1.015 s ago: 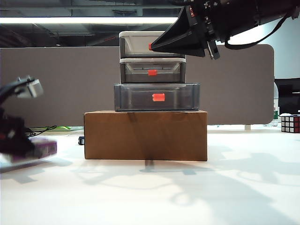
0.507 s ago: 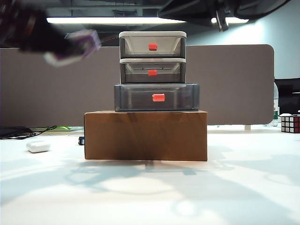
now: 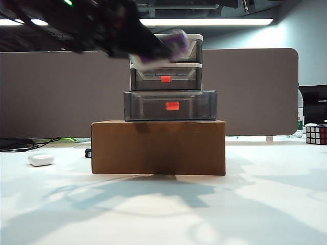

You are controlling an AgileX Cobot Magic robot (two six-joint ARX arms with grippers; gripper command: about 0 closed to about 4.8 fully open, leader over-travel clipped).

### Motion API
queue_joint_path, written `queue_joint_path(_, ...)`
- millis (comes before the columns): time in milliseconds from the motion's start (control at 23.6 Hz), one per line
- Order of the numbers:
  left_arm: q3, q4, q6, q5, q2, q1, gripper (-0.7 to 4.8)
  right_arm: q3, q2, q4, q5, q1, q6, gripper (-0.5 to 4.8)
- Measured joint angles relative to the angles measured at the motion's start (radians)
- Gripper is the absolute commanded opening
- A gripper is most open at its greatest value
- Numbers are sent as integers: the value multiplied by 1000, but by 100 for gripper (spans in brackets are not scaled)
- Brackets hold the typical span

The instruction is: Open the third layer of the drawer on the table, pick up a pack of napkins on the table and put it in, and finally close the drawer.

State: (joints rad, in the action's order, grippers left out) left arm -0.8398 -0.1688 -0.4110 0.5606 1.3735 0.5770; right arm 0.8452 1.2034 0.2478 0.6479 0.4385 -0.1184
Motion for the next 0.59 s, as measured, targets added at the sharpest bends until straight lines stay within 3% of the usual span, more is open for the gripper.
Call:
queue_joint_path(169, -73, -3, -37, -26, 108, 47, 182, 0, -1, 0, 0, 0, 0, -6)
queue_joint_path(592, -79, 55, -45, -163, 158, 45, 182, 0, -8, -3, 0, -1, 4, -6)
